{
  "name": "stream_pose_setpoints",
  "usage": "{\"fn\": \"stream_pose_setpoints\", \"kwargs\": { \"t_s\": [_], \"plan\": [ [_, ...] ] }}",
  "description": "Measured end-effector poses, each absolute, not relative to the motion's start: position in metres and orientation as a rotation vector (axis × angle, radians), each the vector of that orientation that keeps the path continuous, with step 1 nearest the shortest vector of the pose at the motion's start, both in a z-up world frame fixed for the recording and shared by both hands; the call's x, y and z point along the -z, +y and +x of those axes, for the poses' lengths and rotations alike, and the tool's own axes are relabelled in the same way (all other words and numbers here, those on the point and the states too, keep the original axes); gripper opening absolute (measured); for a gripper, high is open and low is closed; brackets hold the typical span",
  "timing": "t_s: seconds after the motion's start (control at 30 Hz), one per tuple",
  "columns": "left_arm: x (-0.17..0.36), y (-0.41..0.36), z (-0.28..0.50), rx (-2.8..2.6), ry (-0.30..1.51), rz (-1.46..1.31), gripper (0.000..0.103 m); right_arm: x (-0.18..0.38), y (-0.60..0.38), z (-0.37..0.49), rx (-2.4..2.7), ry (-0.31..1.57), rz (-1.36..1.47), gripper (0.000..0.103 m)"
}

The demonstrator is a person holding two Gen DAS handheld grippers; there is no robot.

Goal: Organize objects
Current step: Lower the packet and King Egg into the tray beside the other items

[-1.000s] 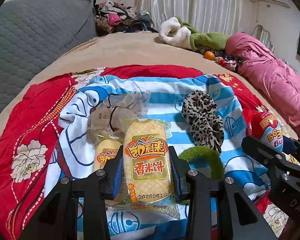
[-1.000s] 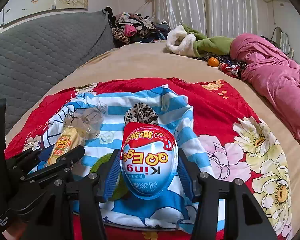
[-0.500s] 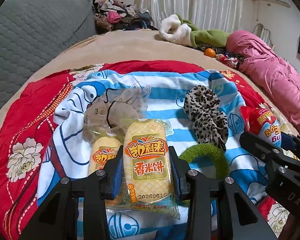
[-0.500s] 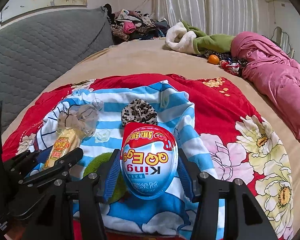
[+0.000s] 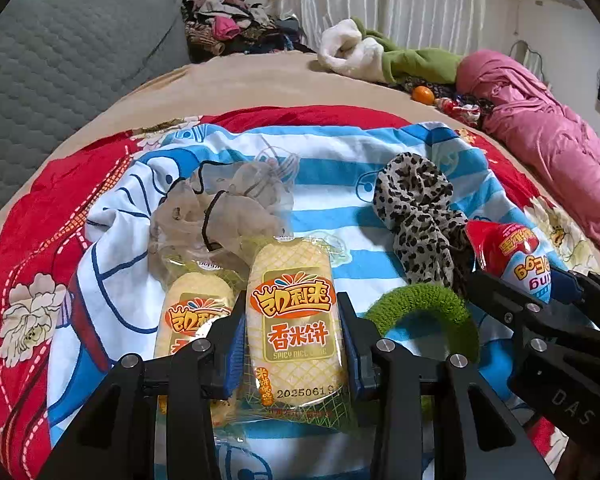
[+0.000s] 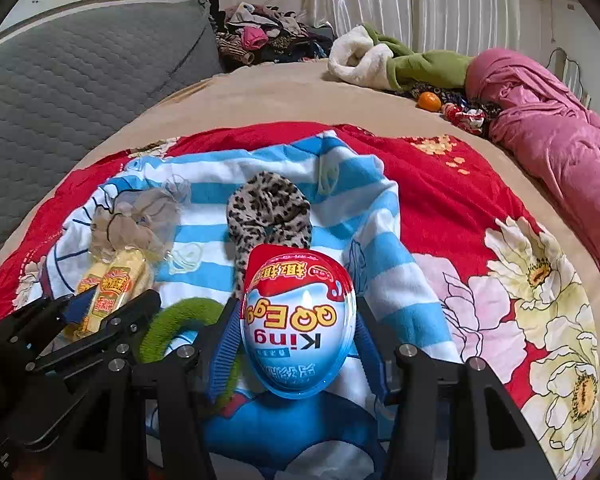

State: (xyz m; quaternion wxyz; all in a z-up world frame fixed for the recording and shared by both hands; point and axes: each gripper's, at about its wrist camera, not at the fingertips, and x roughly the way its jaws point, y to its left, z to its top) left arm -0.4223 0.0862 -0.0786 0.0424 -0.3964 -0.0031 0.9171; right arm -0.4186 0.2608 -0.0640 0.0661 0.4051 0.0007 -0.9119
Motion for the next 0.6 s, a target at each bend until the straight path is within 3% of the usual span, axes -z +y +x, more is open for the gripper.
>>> {"fn": "stream_pose_setpoints", "kwargs": {
  "t_s": [0.47, 0.6],
  "plan": [
    [0.081, 0.09, -0.423, -2.818, 0.007, -1.215, 0.043, 0.077, 0.264, -0.423, 2.741, 0.005, 1.275, 0.055],
    [0.08, 0.089, -0.422, -2.811, 0.003, -1.219, 0.049, 0.078, 0.263, -0.422, 2.748, 0.015, 1.279, 0.056]
  ]
}}
